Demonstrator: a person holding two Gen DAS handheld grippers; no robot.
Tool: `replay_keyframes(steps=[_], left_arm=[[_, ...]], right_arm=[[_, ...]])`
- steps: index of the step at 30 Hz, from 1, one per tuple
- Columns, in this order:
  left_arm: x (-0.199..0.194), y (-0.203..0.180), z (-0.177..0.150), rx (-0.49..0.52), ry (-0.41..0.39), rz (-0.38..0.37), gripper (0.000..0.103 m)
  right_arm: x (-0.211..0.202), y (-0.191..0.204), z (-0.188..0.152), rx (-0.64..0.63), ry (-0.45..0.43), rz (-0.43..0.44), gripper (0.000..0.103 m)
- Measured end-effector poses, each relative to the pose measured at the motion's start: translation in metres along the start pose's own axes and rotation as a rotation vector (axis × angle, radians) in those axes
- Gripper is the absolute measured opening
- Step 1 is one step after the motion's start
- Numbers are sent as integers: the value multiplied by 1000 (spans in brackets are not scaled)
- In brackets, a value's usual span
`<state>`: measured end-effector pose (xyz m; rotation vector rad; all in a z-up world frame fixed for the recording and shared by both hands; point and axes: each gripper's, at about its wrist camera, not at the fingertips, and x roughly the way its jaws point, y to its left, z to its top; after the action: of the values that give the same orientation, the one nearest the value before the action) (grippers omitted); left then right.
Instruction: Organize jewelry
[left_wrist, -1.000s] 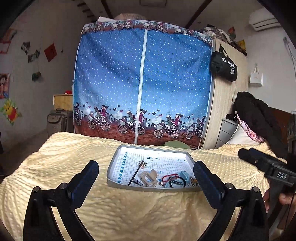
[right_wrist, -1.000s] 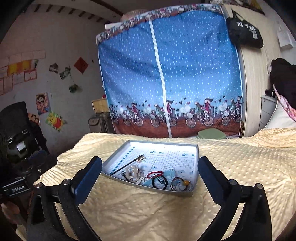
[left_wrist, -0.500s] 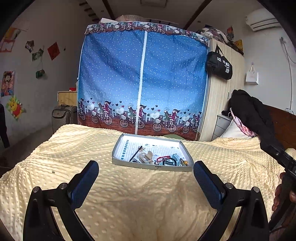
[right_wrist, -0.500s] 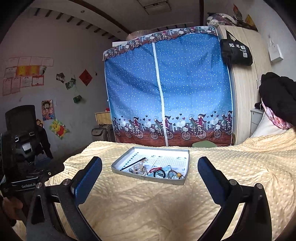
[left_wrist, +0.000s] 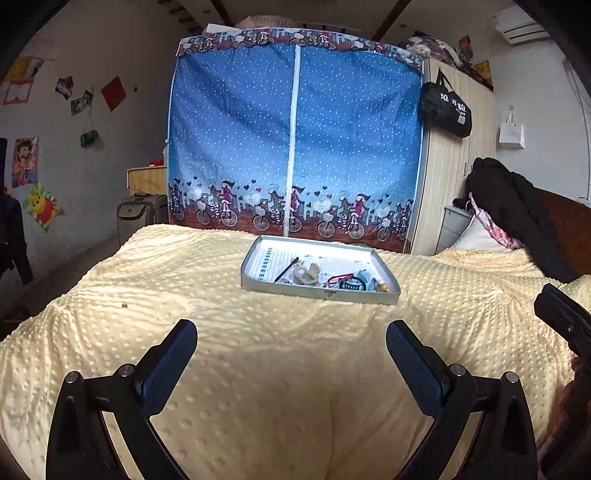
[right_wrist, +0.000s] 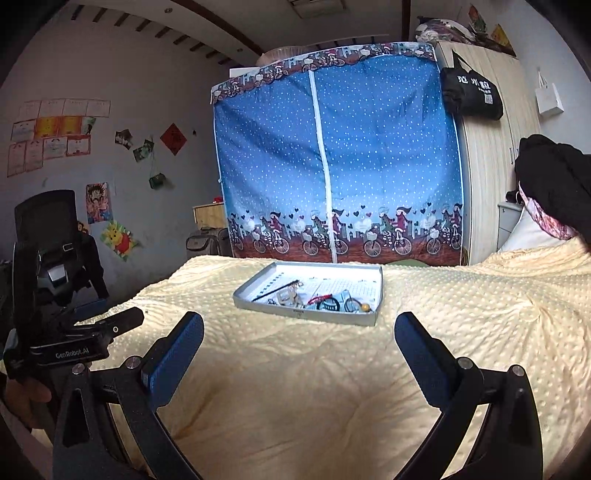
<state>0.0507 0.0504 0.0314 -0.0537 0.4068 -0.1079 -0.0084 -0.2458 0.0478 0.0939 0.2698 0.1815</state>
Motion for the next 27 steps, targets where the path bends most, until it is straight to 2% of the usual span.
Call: replay_keyframes(steps=[10,27], left_arm=[[-5,-18,-13,57,-5,-7,103],[-8,-17,-14,59,0,-7,103]], right_arm=[[12,-4,-17,11,35,3,101],[21,-5,-29,21,61,-8,101]])
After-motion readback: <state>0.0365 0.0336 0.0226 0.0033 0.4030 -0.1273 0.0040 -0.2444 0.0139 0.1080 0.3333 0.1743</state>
